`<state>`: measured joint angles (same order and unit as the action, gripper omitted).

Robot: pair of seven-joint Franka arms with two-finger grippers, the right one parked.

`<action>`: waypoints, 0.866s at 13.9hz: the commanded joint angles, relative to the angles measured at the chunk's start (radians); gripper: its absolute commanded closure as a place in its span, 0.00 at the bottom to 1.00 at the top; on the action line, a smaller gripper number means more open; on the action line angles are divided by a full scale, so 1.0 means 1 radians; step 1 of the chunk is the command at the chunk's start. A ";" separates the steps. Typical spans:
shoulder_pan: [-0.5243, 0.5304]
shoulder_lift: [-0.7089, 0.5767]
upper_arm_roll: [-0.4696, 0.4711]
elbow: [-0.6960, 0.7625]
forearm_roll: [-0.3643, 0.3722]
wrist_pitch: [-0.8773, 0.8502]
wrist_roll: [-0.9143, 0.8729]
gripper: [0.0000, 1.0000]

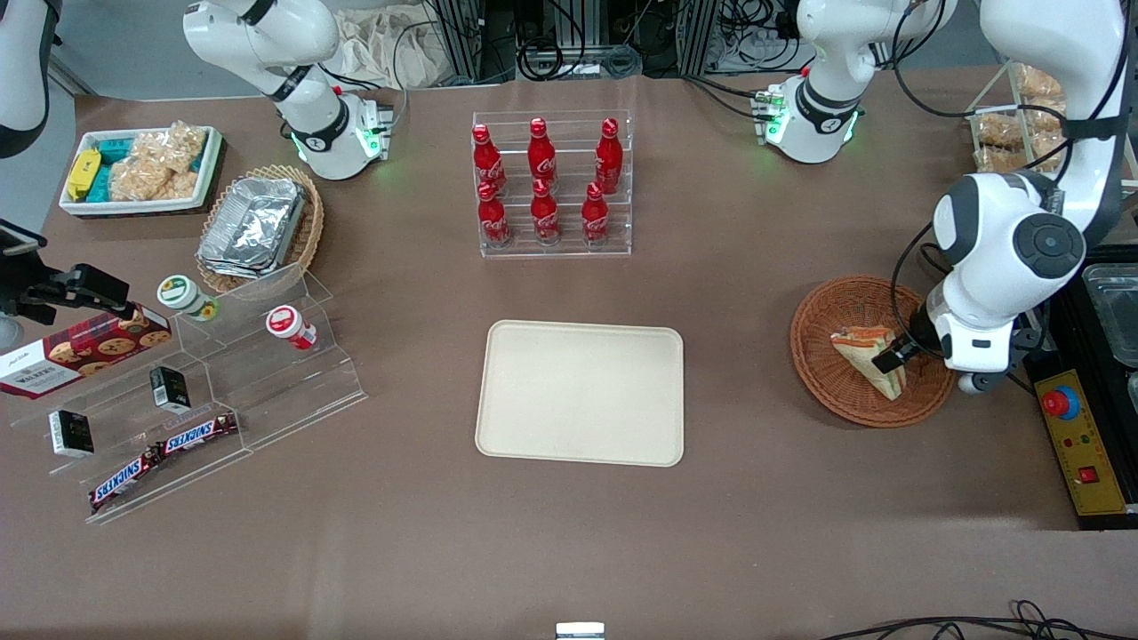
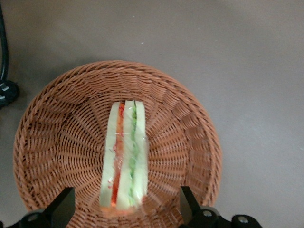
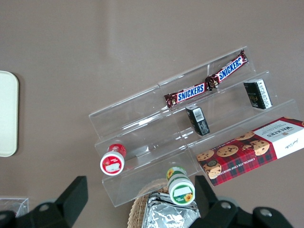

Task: Place sandwich from basket to tray
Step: 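Close the left gripper on the sandwich's upright edge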

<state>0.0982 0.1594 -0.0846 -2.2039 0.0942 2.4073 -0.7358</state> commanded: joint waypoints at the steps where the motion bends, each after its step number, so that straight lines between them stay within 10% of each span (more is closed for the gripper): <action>1: 0.035 0.000 -0.014 -0.028 0.015 0.033 -0.020 0.01; 12: 0.051 0.083 -0.014 -0.039 -0.066 0.104 -0.025 0.01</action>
<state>0.1368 0.2392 -0.0851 -2.2294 0.0558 2.4895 -0.7498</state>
